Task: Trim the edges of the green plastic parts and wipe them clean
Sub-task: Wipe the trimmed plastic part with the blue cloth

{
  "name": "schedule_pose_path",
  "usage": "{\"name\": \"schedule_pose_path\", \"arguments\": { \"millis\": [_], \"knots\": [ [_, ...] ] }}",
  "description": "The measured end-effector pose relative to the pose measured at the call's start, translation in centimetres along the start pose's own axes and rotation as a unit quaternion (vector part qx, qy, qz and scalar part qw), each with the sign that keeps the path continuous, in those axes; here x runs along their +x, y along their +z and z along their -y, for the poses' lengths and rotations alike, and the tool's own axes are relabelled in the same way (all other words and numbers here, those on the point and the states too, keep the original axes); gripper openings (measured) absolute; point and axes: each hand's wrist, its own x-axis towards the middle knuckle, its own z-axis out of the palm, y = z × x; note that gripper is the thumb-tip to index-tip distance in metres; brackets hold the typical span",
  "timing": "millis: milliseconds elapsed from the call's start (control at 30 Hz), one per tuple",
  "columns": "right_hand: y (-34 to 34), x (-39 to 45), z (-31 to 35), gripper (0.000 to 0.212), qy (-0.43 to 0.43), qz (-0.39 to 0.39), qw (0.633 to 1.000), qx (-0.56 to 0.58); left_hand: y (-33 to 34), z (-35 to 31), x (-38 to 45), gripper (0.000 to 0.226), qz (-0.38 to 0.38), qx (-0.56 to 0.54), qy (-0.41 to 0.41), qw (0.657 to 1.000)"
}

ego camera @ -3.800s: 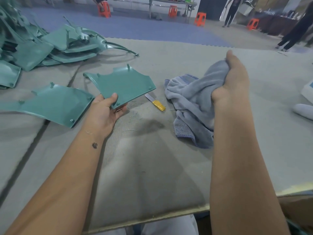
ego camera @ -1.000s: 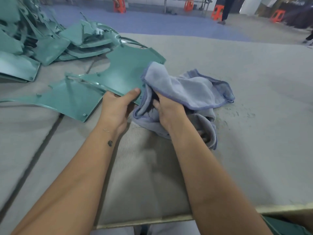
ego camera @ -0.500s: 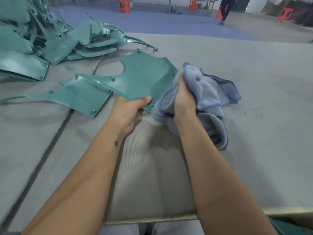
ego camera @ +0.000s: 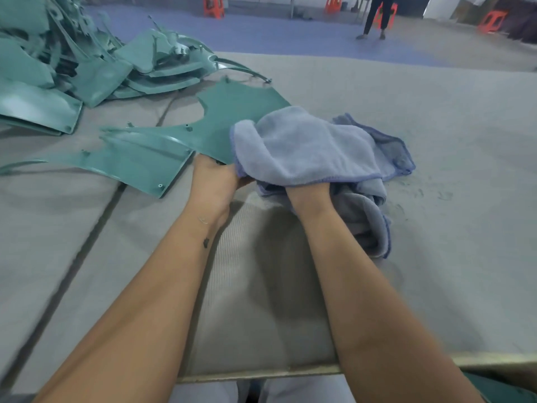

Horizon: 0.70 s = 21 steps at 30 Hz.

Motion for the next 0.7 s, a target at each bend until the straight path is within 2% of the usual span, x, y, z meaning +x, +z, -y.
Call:
{"name": "schedule_pose_path", "arguments": {
  "millis": [67,133,200,333,400,433,500,567,600,633,667,700],
  "knots": [
    [0.3,0.1,0.2,0.061,-0.042,0.025,0.998,-0.044,0.1,0.2,-0.2,0.028,-0.008,-0.003,0.009,1.000],
    [0.5,0.3,0.3,0.062,-0.077,0.007,0.993,-0.093,0.2,0.5,-0.2,0.025,-0.019,-0.018,0.012,1.000],
    [0.2,0.2,0.5,0.062,-0.146,-0.030,0.982,-0.112,0.2,0.3,-0.3,0.035,-0.022,-0.028,0.019,0.999],
    [-0.4,0.9,0.9,0.049,-0.153,-0.008,0.984,-0.089,0.1,0.3,-0.3,0.027,0.019,-0.017,0.006,1.000],
    [-0.1,1.2,0.8,0.041,-0.115,-0.006,0.993,0.035,0.0,0.7,-0.4,0.024,0.054,0.020,0.013,0.998],
    [0.1,1.0,0.7,0.038,-0.070,-0.019,0.989,0.129,0.0,0.9,-0.5,0.021,0.071,0.035,0.020,0.997],
    [0.9,0.5,0.4,0.038,0.032,-0.005,0.947,0.319,0.0,1.2,-0.7,0.020,0.100,0.050,0.019,0.994],
    [1.0,0.8,-0.2,0.041,0.075,0.011,0.919,0.386,-0.1,1.5,-0.8,0.021,0.130,0.059,0.004,0.990],
    [0.9,1.5,-0.7,0.041,0.057,0.002,0.920,0.388,-0.2,1.5,-0.7,0.021,0.141,0.060,-0.003,0.988],
    [0.9,2.2,-0.8,0.041,0.044,0.019,0.948,0.315,-0.4,1.5,-0.6,0.021,0.148,0.061,-0.007,0.987],
    [0.8,2.4,-0.9,0.039,0.027,0.018,0.986,0.162,-0.5,1.5,-0.5,0.022,0.152,0.059,-0.008,0.987],
    [0.9,2.7,-1.3,0.037,0.009,-0.008,1.000,0.027,-0.6,1.5,-0.4,0.022,0.151,0.056,-0.008,0.987]
  ]
}}
